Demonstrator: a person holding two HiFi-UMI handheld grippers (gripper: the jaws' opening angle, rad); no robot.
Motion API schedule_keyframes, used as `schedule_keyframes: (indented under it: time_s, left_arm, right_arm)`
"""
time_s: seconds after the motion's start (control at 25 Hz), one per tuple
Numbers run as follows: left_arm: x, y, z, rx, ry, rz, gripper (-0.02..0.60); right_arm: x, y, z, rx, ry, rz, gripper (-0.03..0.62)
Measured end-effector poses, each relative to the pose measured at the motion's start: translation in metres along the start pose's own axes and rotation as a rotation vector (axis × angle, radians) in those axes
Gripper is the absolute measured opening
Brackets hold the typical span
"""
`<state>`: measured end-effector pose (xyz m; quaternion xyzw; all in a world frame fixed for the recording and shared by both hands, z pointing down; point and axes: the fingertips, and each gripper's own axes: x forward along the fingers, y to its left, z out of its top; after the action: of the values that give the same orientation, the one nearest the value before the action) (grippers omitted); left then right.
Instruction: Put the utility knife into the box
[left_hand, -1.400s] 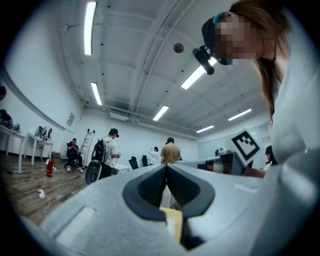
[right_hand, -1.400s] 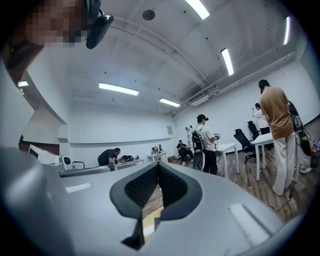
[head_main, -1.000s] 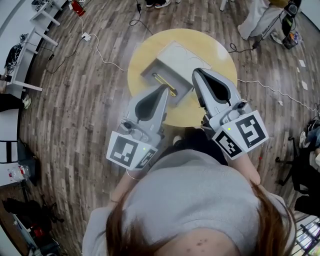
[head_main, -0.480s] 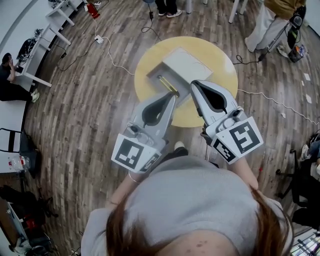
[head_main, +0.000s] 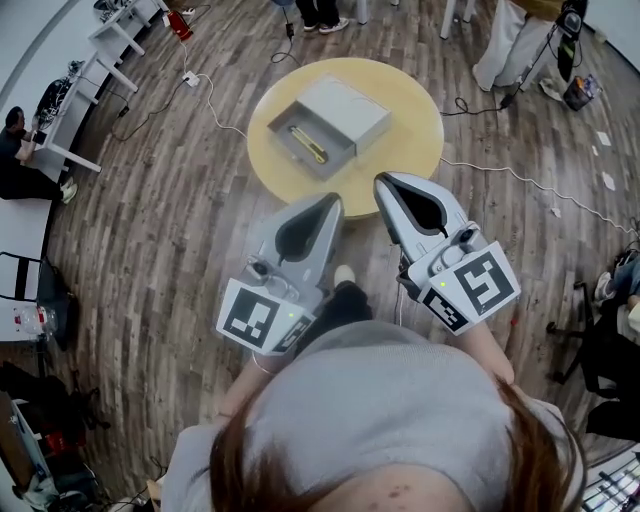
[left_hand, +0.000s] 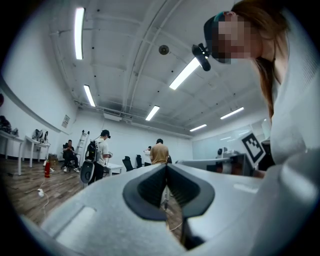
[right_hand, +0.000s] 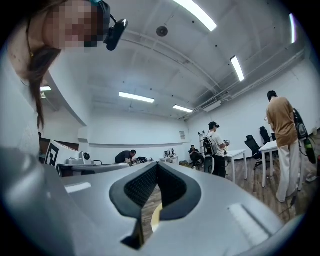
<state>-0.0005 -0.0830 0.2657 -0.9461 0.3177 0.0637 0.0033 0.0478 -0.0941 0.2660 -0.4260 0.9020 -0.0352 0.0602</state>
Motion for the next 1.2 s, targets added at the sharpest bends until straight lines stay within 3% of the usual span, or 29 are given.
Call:
schedule_keyframes:
  time_s: [0.2,0.48,0.64,1.2]
  left_arm:
    - [-0.029,-0.052,-0.004,0.001,0.020,0.041,0.002]
    - [-0.059,-0.094,-0.002,0.001,0.032,0.090,0.002]
    - [-0.069,-0.105,0.002,0.005,0.022,0.088,0.002]
    - [-0.094,-0.108,0.021,0.003,-0.004,0.041,0.002]
  right_arm:
    - [-0.057,0.030,-0.001,0.003,0.017,0.039,0.003]
    - [-0.095,0.058,-0.003,0.026,0.041,0.083,0.003]
    - [-0.102,0.073,0.001,0.041,0.035,0.103,0.003]
    - [-0.103,0.106,0.009,0.017,0.043,0.050,0.003]
